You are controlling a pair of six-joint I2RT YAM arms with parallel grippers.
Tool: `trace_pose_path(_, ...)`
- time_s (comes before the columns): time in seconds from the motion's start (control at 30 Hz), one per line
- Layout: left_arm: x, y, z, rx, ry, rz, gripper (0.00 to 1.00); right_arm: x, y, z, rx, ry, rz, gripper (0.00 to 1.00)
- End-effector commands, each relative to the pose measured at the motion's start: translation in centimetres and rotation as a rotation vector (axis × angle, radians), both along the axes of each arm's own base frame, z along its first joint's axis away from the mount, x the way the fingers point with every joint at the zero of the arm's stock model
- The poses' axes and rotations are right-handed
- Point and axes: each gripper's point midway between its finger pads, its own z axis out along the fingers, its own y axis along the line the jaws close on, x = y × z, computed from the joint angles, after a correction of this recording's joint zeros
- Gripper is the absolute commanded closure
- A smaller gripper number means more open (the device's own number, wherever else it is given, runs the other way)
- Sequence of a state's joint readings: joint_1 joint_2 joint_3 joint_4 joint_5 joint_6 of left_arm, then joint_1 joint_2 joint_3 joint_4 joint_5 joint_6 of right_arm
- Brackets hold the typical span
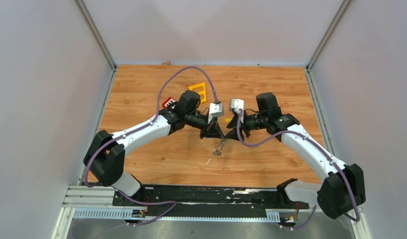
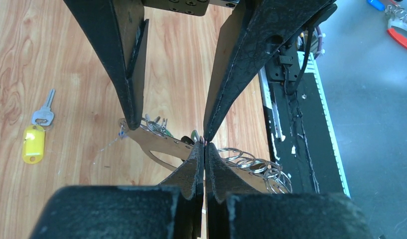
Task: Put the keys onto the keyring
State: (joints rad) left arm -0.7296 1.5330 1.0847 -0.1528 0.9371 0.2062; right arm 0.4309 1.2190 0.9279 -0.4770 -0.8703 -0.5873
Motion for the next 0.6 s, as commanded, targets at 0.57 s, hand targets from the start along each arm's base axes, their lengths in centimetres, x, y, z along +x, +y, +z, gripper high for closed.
trace_pose_path(0.57, -0.03, -0.23, 2.96, -0.113, -0.027, -0.007, 1.00, -1.20, 0.72, 0.05, 0.020, 0.019, 0.088, 0.63)
